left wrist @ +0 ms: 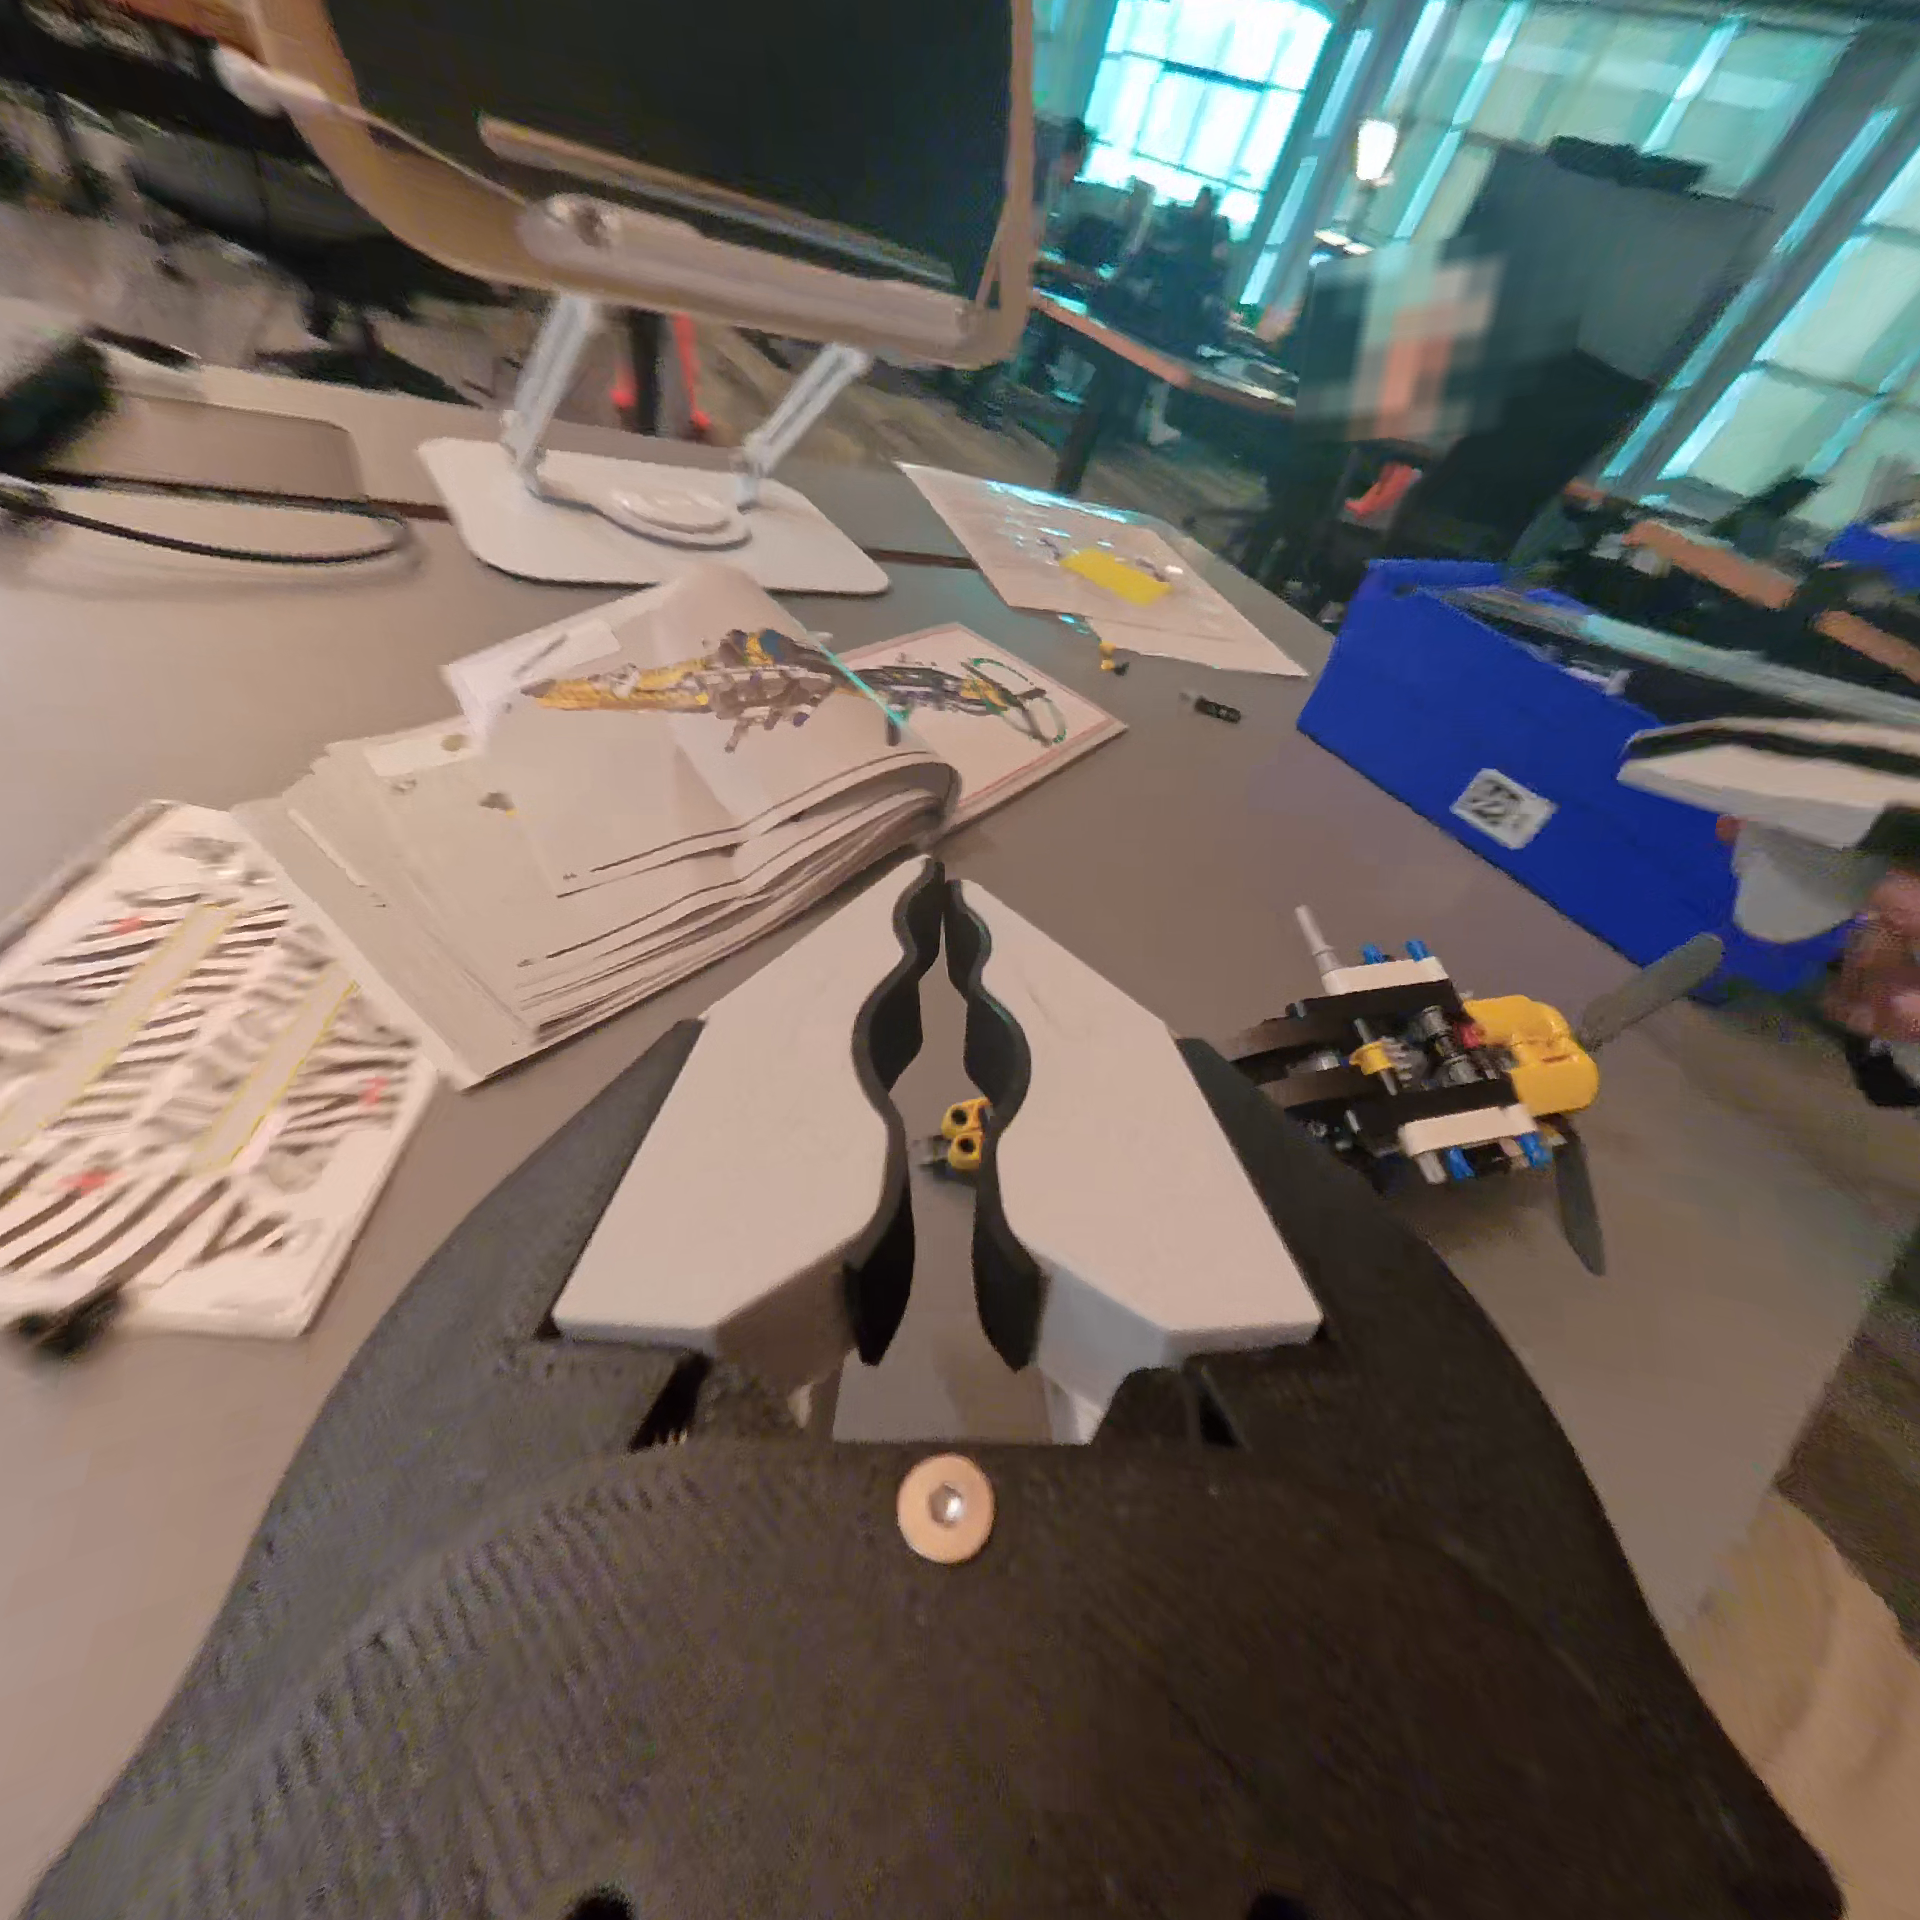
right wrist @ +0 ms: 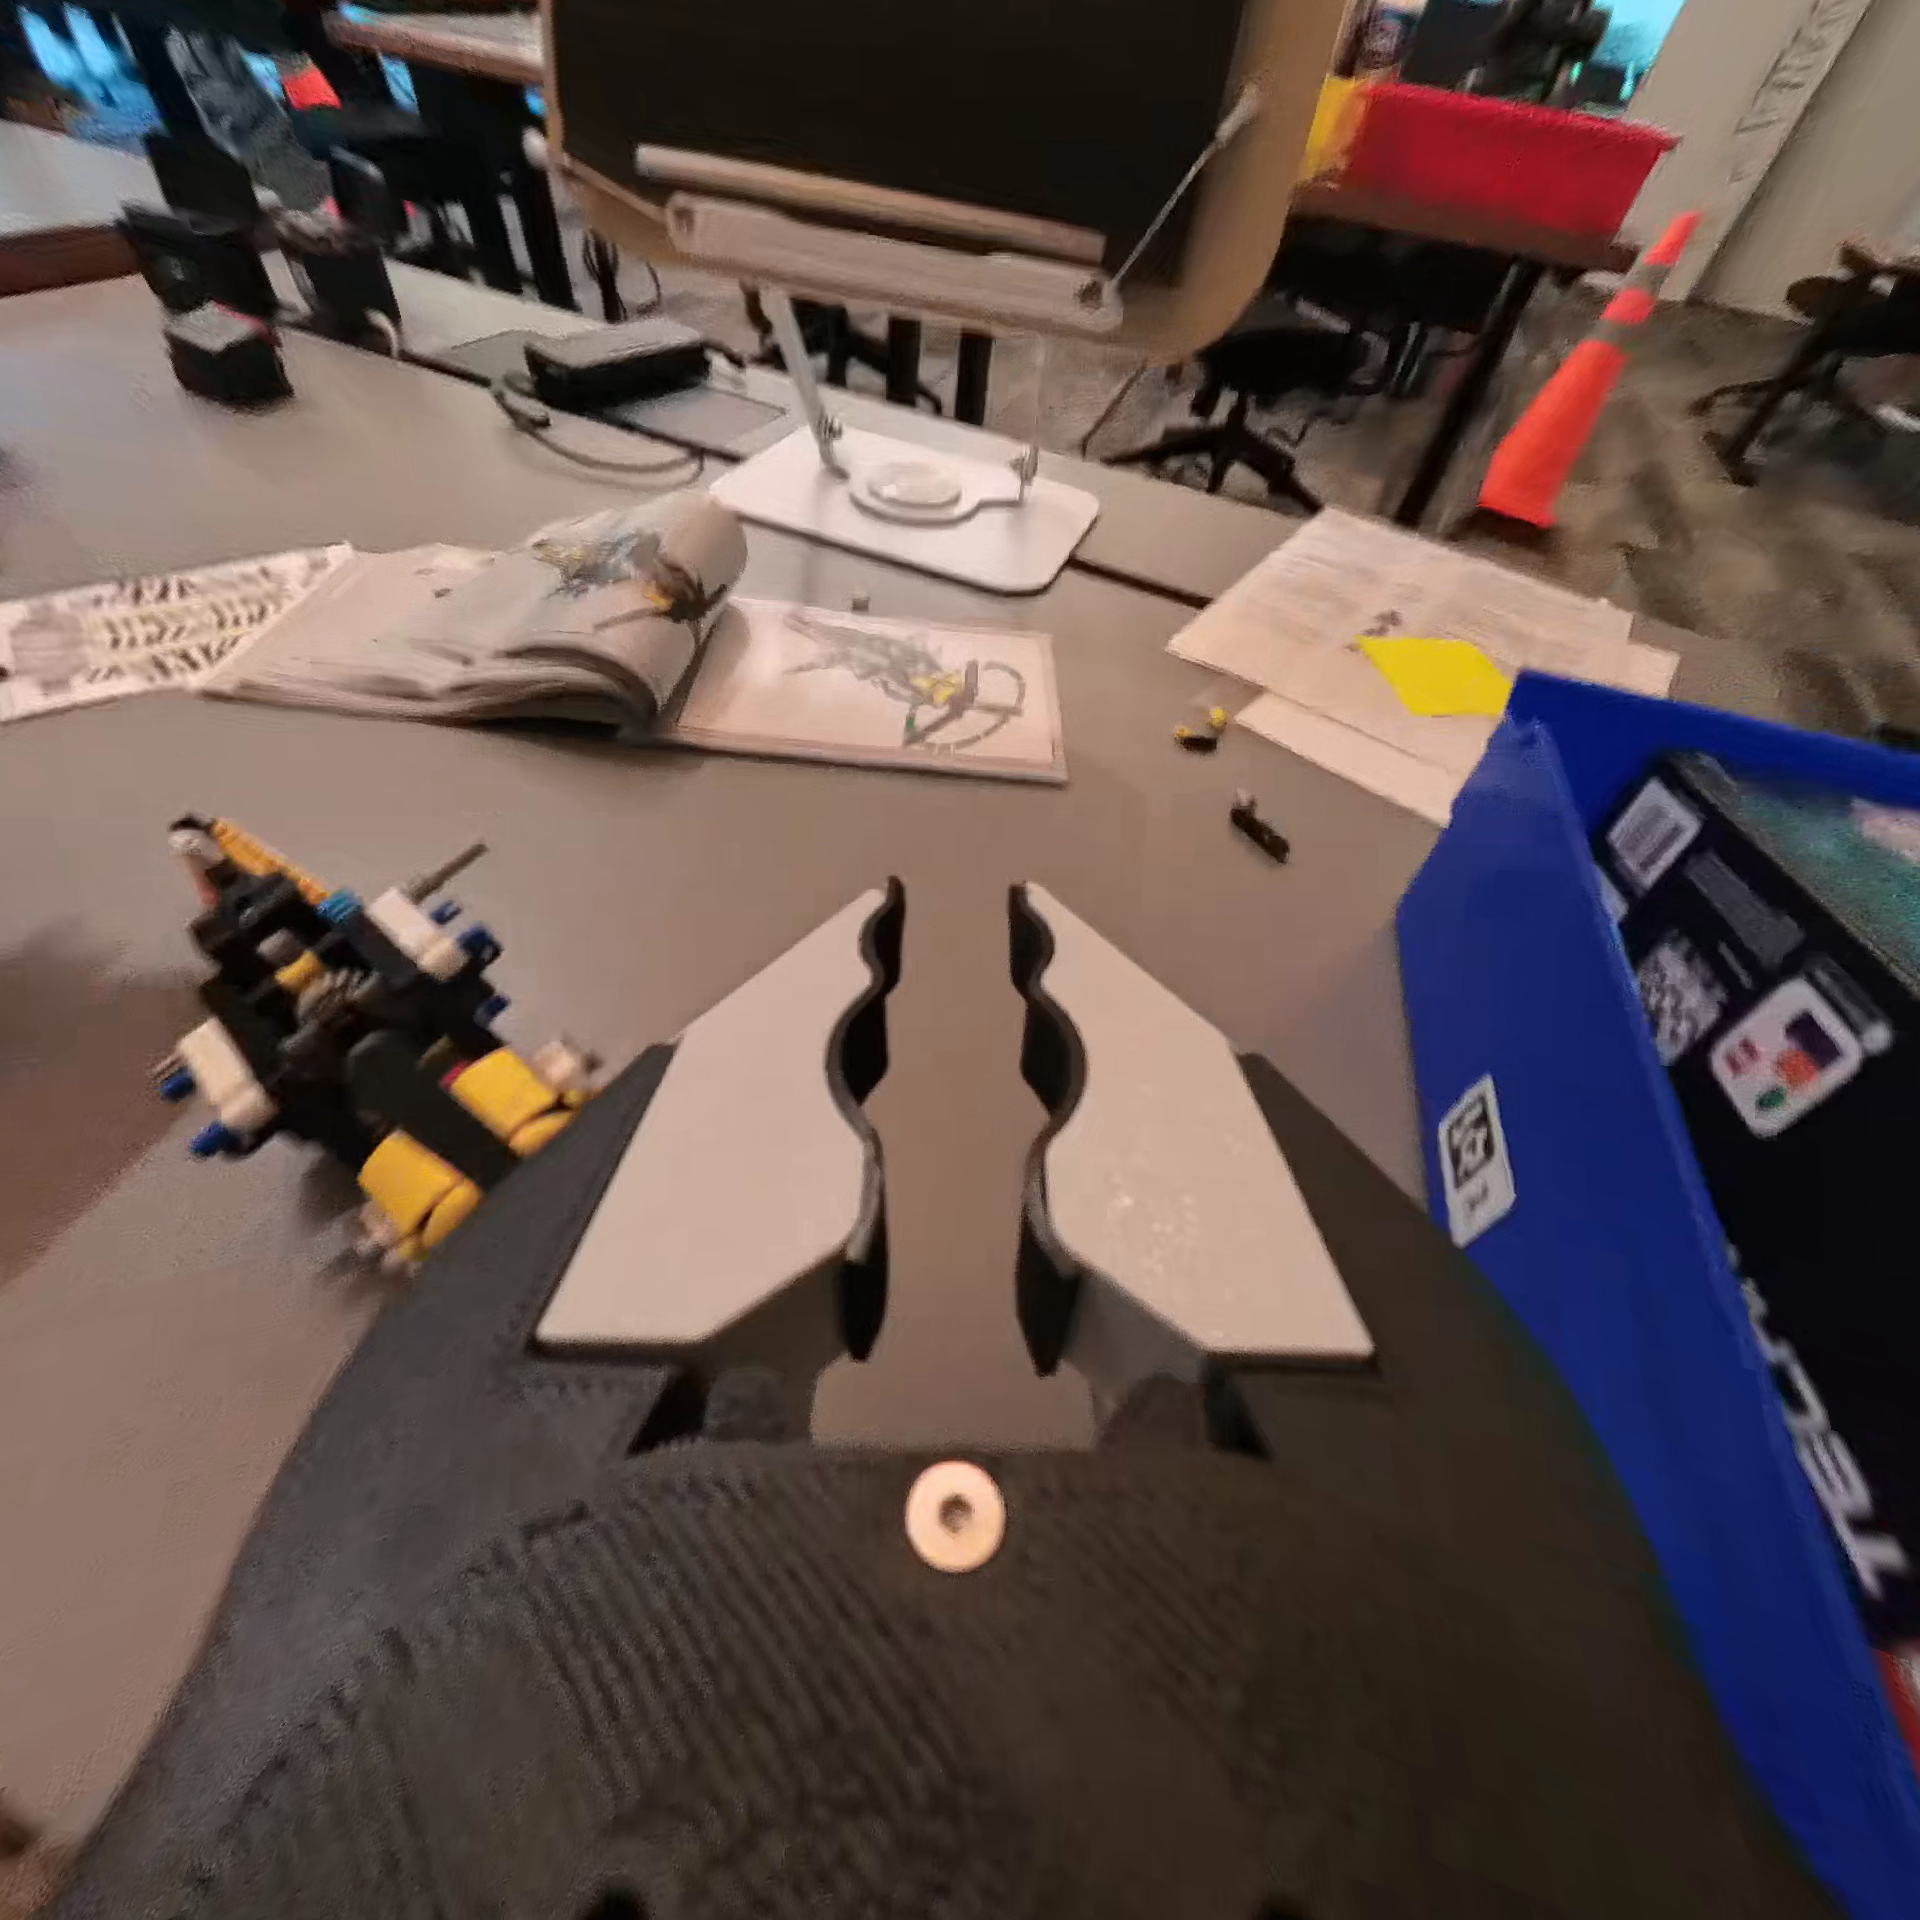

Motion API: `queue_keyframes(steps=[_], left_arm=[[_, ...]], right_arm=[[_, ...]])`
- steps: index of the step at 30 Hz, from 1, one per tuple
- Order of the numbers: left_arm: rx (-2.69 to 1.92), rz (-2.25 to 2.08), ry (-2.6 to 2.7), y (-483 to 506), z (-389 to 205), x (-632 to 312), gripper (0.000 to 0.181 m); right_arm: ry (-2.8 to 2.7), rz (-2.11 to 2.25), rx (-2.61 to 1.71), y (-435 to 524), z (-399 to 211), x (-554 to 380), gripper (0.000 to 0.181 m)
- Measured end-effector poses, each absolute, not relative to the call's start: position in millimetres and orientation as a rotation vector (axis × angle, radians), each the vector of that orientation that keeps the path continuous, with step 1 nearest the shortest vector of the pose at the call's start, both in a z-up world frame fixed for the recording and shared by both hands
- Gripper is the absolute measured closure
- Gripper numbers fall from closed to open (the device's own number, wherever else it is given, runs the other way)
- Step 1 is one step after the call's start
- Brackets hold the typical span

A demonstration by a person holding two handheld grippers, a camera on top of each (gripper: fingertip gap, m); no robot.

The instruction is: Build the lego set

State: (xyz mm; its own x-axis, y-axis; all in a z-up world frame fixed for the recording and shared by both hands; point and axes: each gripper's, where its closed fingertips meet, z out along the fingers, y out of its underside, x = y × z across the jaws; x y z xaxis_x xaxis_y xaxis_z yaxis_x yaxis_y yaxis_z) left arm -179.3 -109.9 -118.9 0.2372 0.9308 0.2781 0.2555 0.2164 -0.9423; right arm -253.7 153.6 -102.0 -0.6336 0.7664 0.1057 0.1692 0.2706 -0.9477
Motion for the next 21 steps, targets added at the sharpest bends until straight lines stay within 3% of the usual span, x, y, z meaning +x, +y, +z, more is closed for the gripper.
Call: queue_keyframes(steps=[6,11,17,20,21], left_arm=[[-1.312,0.909,-1.379,-110,-125,-139,0.181],[-1.41,1.038,-1.384,-97,-102,-148,0.181],[-1.567,1.51,-1.288,-92,-79,-171,0.181],[-1.522,1.307,-1.297,-69,-78,-190,0.181],[-1.48,1.196,-1.293,-60,-76,-195,0.171]], right_arm=[[-1.851,1.696,-0.604,148,-107,-270,0.158],[-1.869,1.517,-0.604,151,-118,-292,0.164],[-1.975,1.411,-0.688,134,-143,-316,0.161],[-1.972,1.507,-0.764,132,-139,-318,0.161],[-1.972,1.54,-0.785,132,-137,-318,0.16]])
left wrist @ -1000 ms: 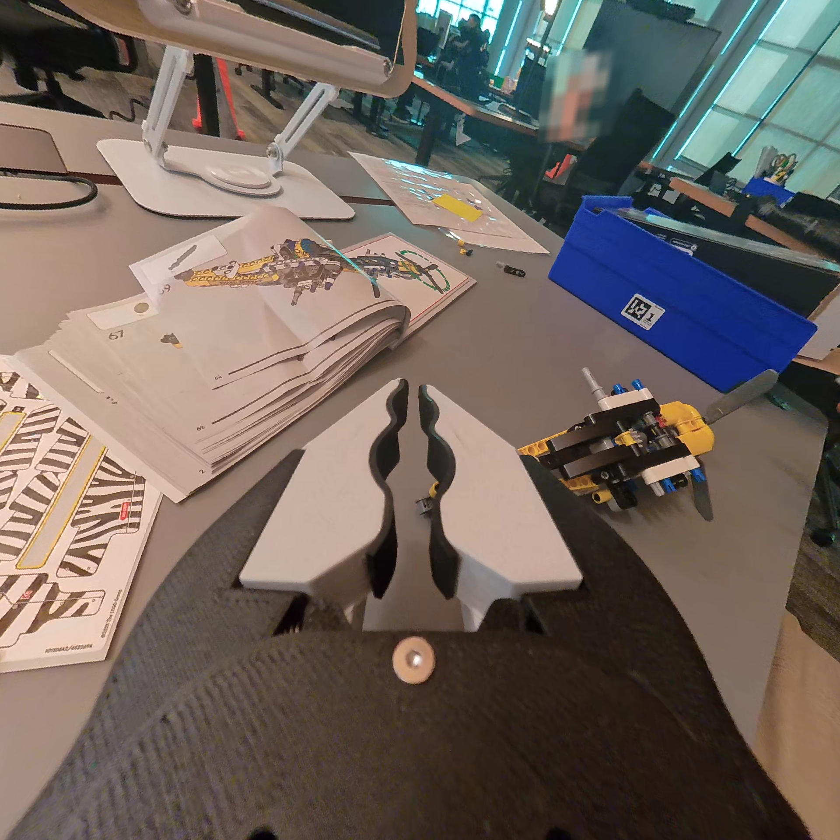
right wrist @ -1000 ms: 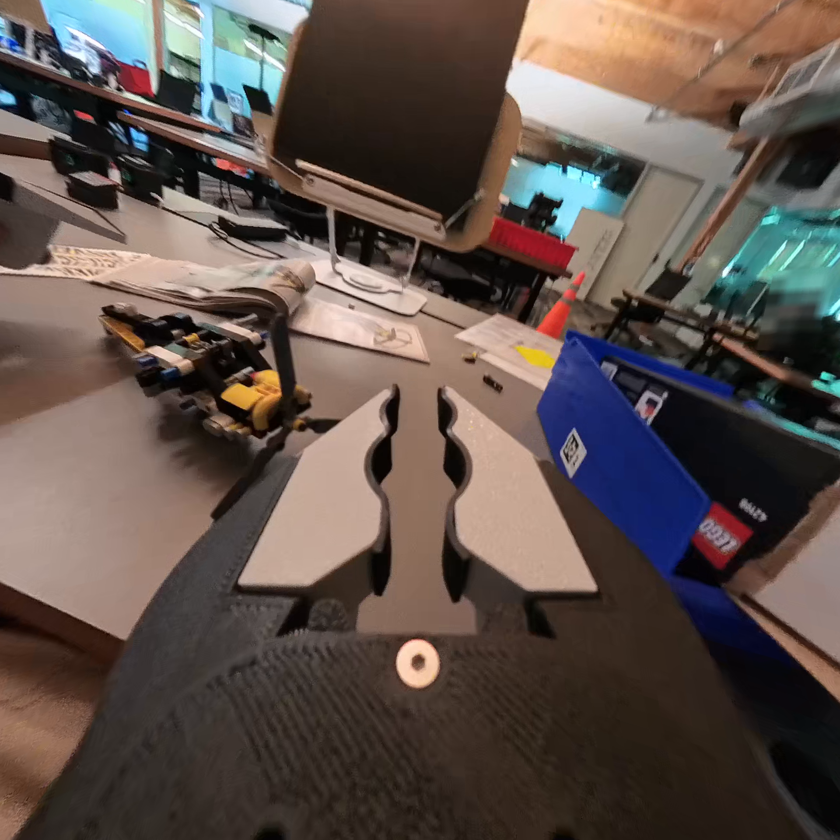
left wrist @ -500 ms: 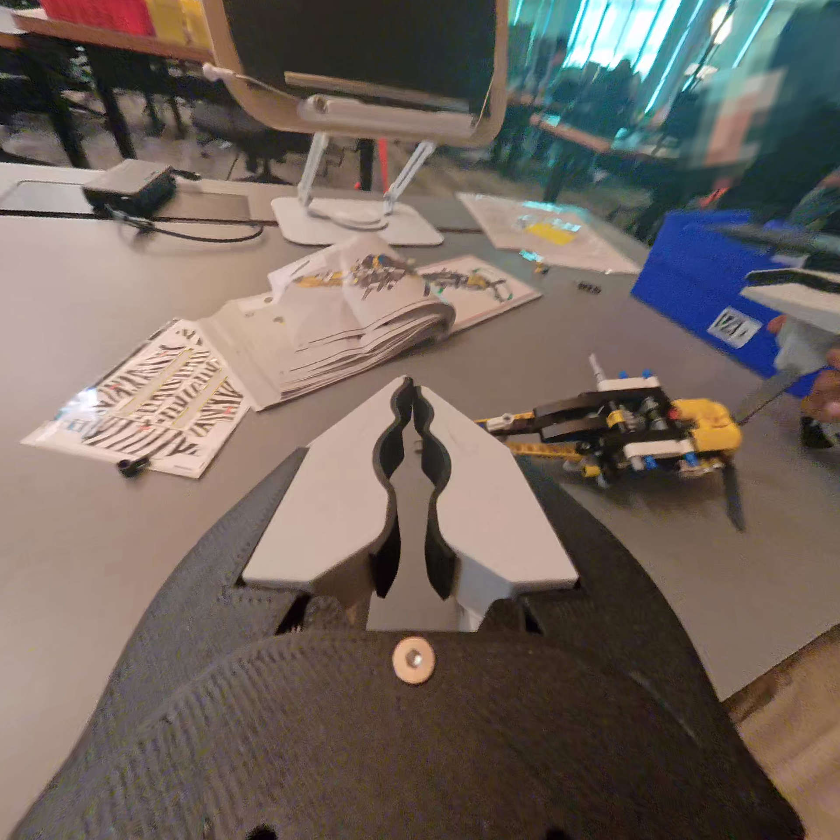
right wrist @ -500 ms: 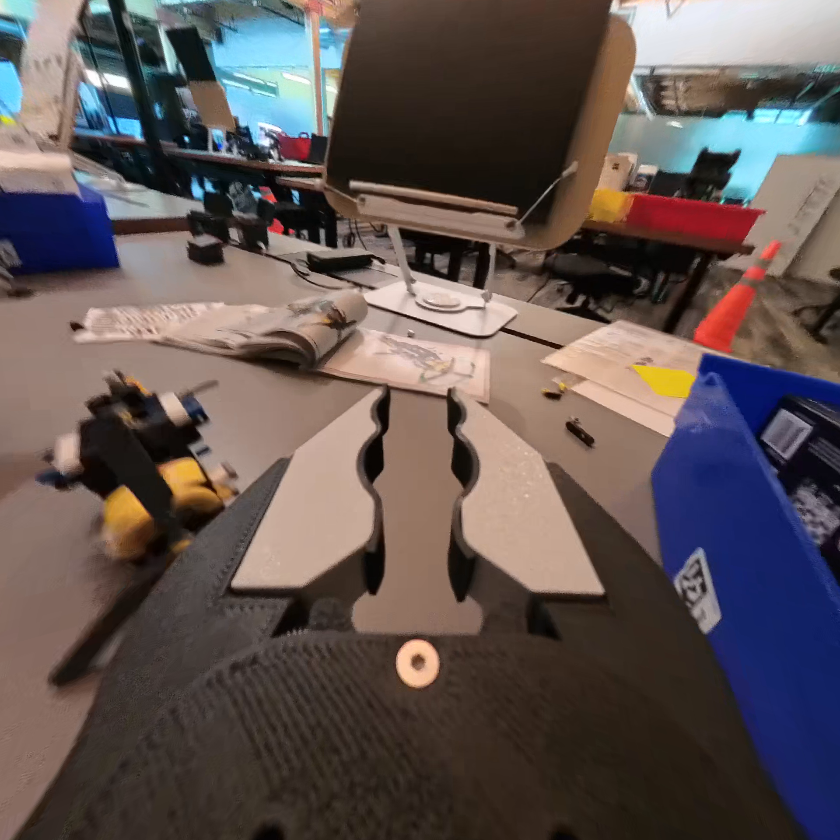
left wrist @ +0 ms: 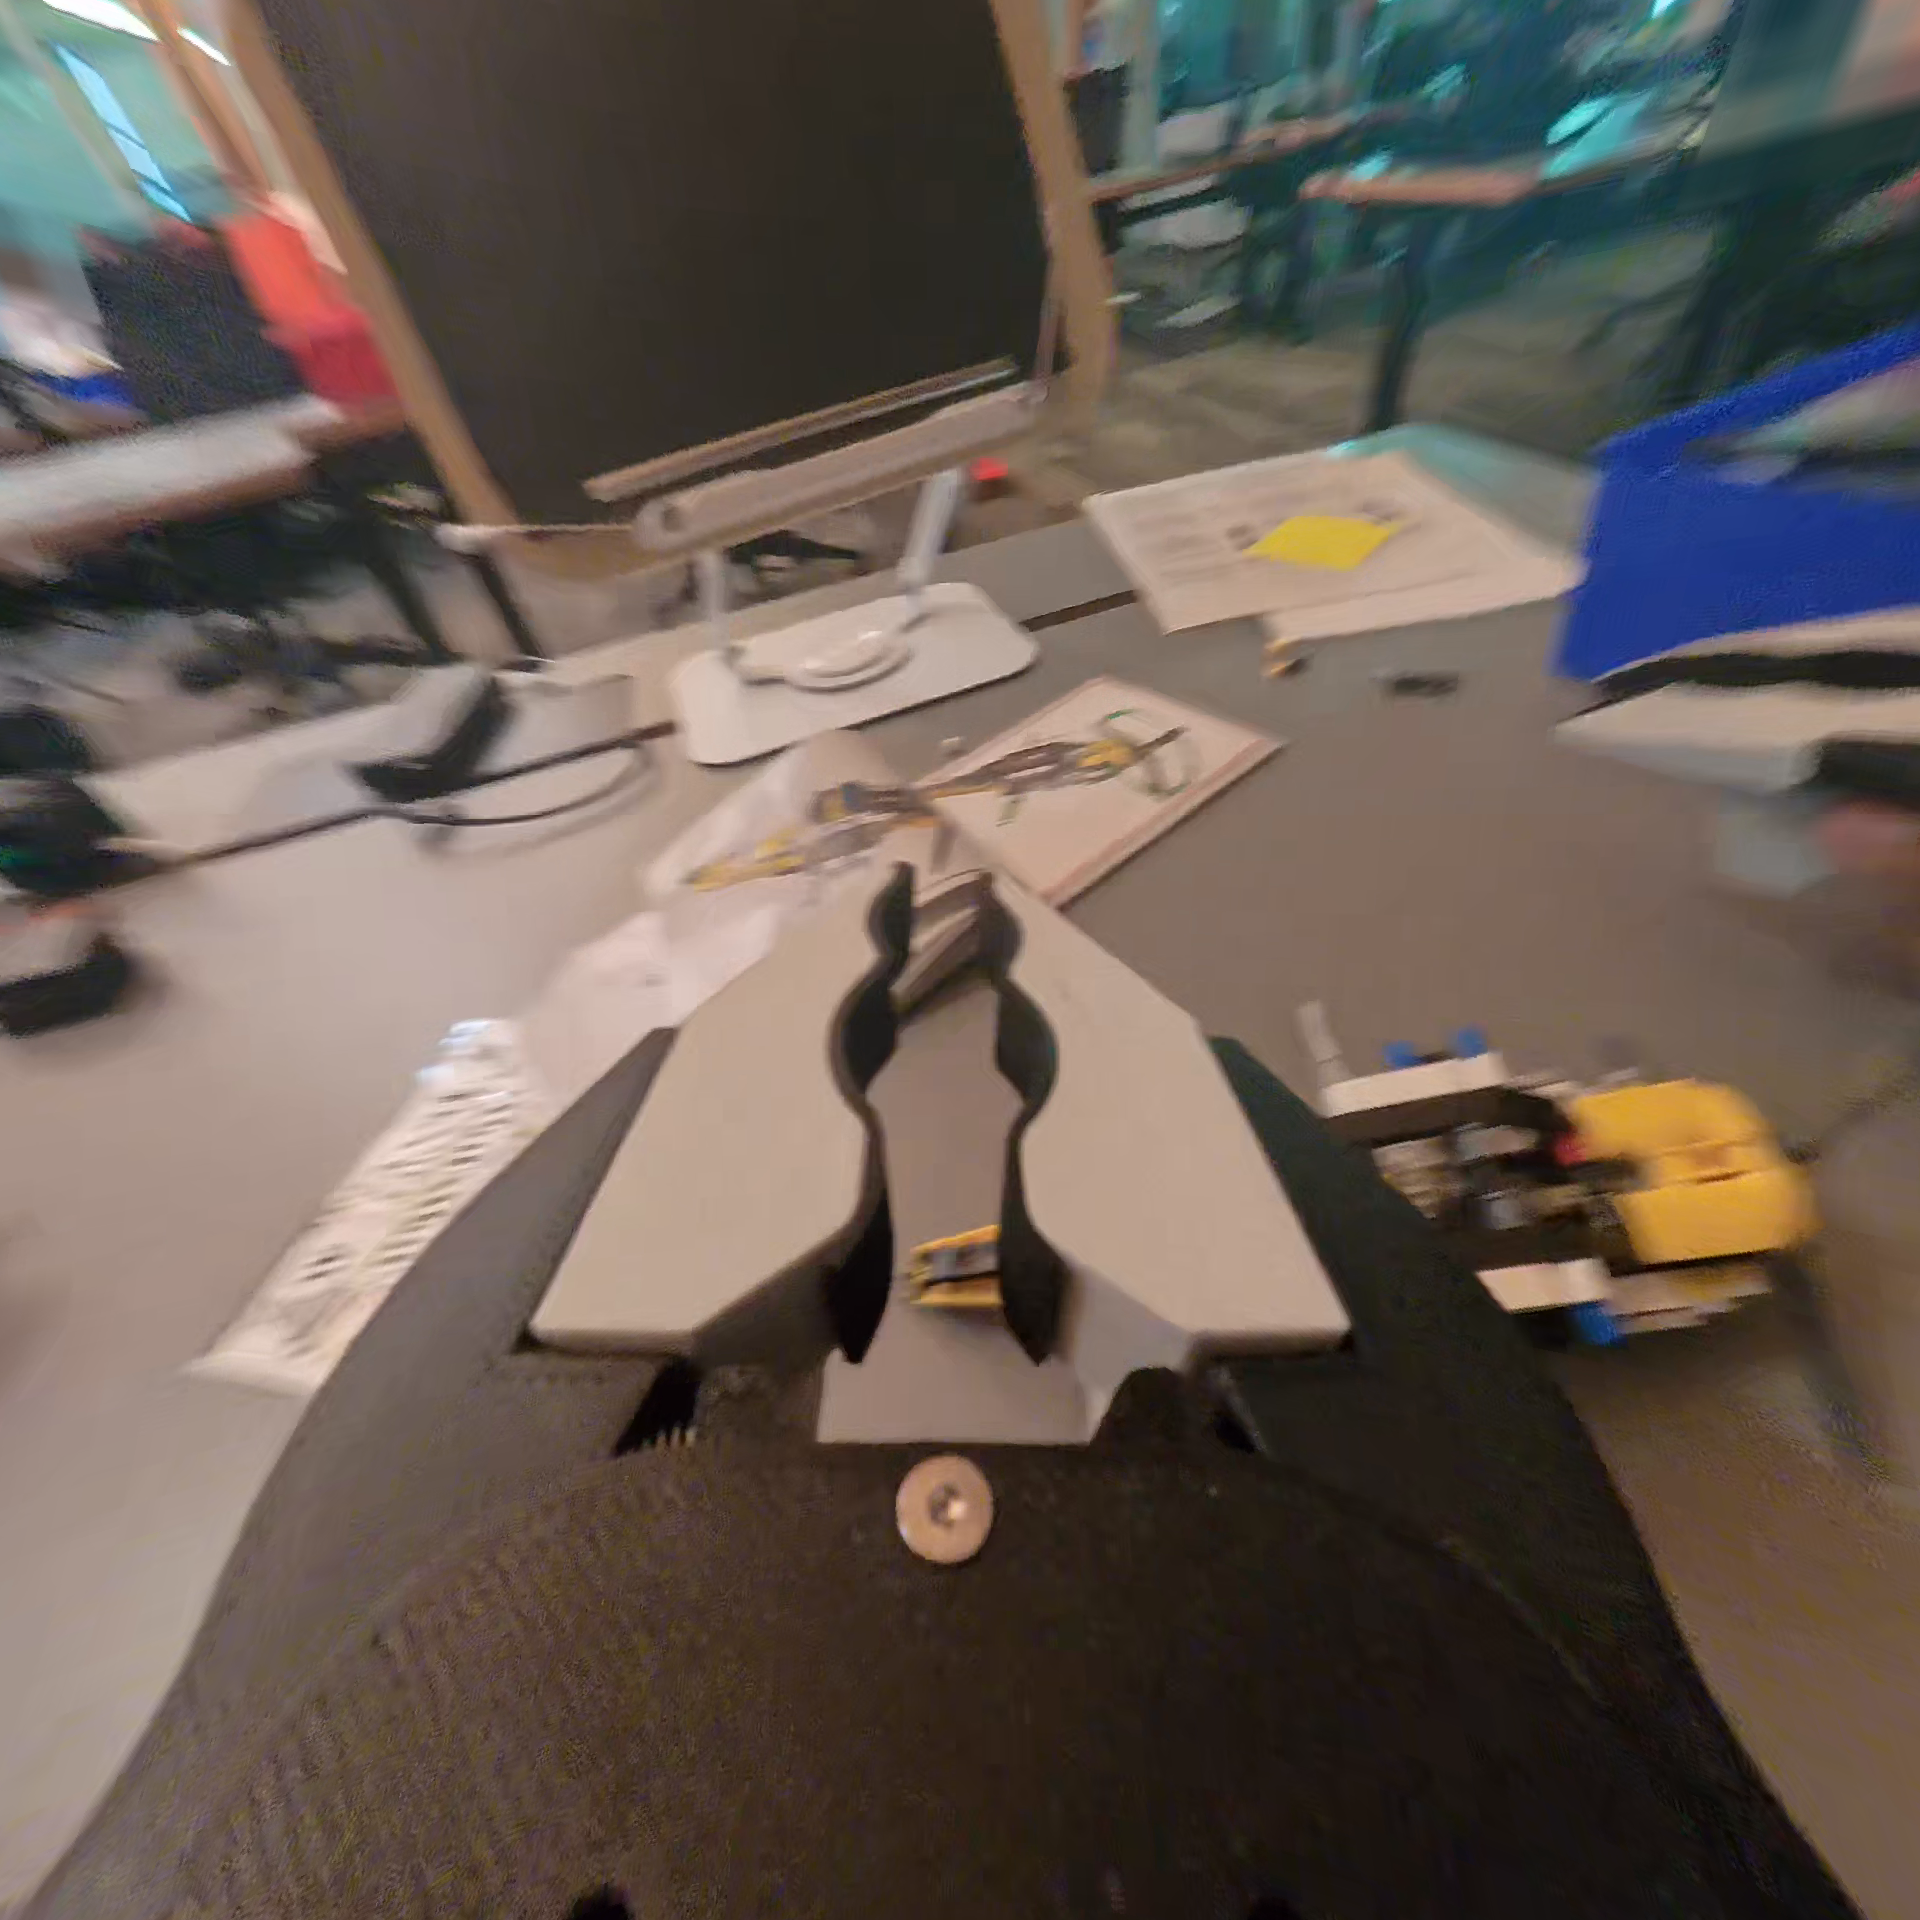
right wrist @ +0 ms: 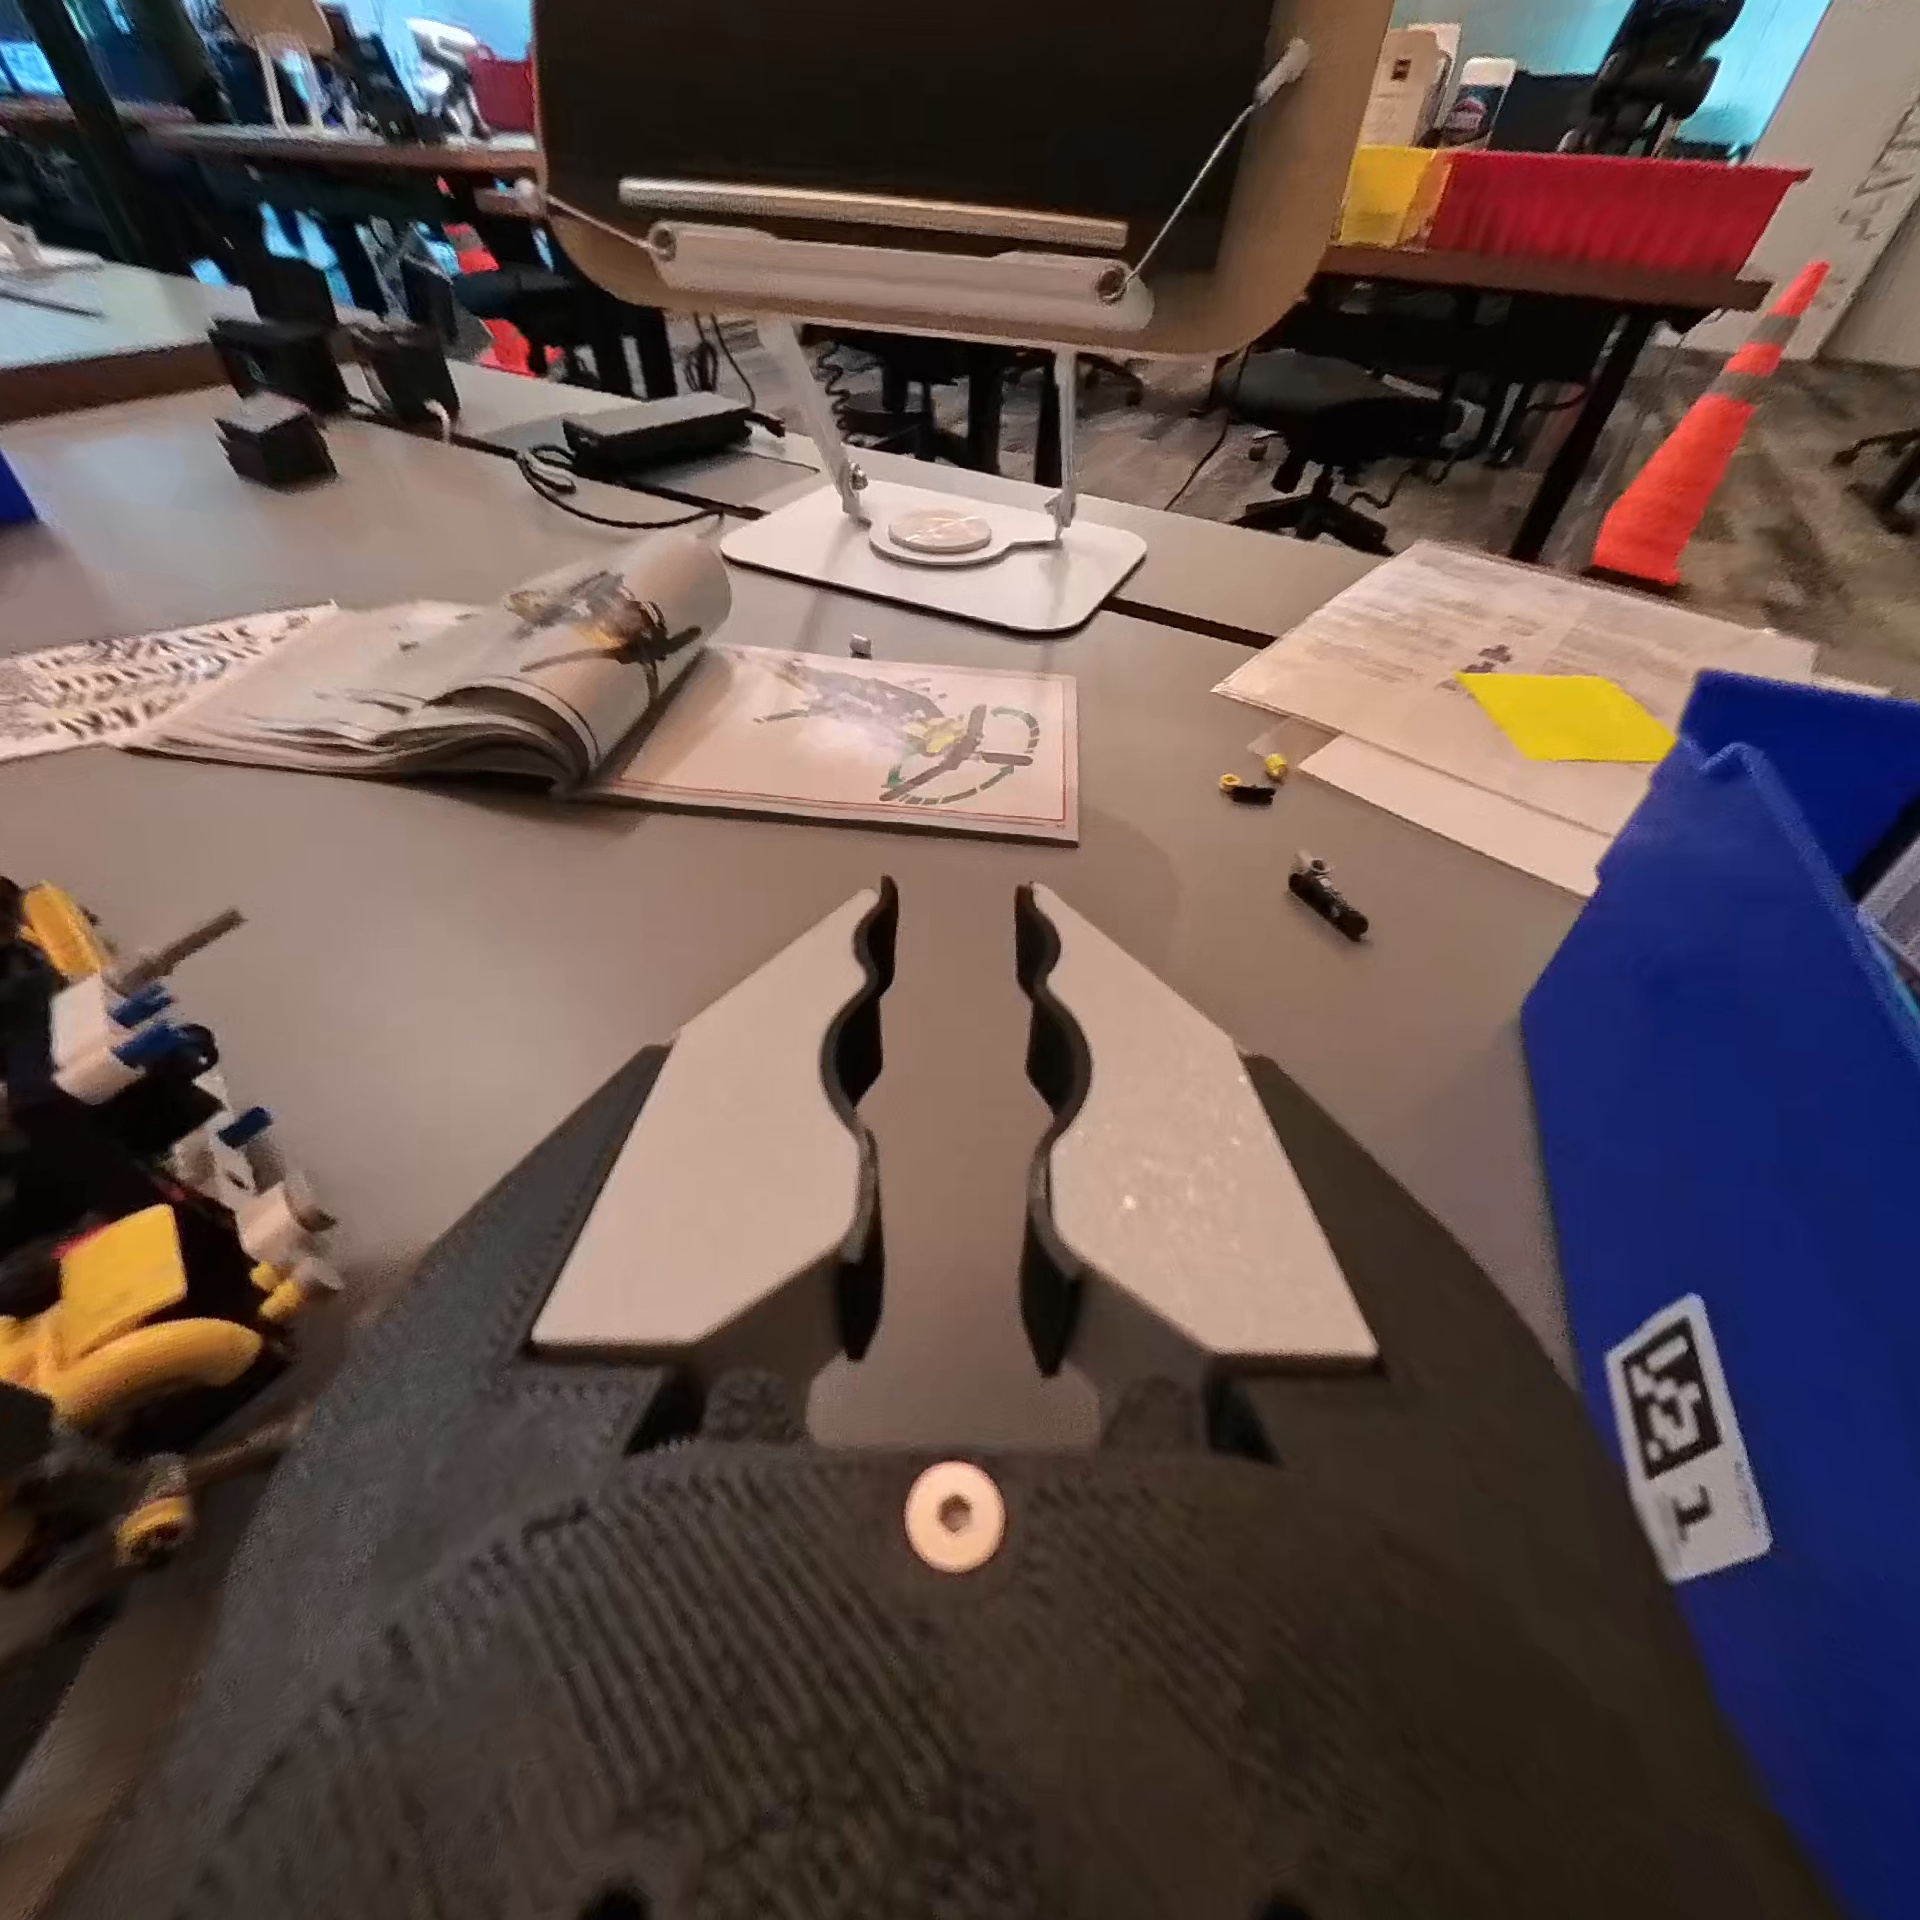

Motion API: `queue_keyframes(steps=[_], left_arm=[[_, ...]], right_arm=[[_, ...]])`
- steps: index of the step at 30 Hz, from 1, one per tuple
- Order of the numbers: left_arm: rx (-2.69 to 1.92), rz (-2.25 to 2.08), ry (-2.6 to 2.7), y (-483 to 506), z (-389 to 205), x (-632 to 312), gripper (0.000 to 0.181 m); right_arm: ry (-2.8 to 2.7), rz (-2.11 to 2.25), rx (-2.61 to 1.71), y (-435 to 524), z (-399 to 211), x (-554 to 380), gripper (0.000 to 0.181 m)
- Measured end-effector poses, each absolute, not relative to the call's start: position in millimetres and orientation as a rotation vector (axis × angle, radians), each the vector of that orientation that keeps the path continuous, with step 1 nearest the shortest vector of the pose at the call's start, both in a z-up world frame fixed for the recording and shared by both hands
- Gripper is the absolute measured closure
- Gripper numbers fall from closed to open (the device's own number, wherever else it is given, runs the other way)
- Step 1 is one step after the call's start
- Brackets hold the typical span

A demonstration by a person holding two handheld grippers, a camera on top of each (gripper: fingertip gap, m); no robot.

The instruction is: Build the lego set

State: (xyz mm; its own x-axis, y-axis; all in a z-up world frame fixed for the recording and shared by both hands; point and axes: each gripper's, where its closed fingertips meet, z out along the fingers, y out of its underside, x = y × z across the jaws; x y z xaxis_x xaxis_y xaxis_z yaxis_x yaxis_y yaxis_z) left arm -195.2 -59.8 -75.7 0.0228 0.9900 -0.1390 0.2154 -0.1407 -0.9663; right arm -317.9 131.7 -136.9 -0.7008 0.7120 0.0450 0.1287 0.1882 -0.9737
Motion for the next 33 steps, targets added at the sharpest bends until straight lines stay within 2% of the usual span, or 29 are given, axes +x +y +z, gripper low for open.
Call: queue_keyframes(steps=[1,2,4,5,11,17,23,29,33], left_arm=[[-1.448,1.103,-1.287,-51,-74,-200,0.16],[-1.433,1.045,-1.294,-46,-73,-203,0.157],[-1.472,1.009,-1.253,-35,-72,-207,0.168],[-1.486,1.028,-1.221,-30,-71,-207,0.181],[-1.521,1.176,-1.303,-34,-83,-210,0.181],[-1.301,0.846,-1.308,-19,-65,-206,0.181],[-1.268,1.017,-1.373,-38,-61,-205,0.181],[-1.182,0.859,-1.392,-31,-59,-208,0.181],[-1.146,0.515,-1.47,-12,-68,-207,0.181]], right_arm=[[-1.977,1.558,-0.798,133,-136,-318,0.16],[-1.991,1.56,-0.802,134,-137,-317,0.16],[-2.026,1.519,-0.798,138,-143,-317,0.161],[-2.033,1.485,-0.796,141,-146,-317,0.161],[-2.049,1.416,-0.773,142,-153,-315,0.161],[-2.047,1.5,-0.797,133,-149,-312,0.161],[-2.041,1.546,-0.821,130,-147,-311,0.161],[-2.034,1.548,-0.82,130,-146,-311,0.161],[-2.018,1.587,-0.857,131,-144,-312,0.161]])
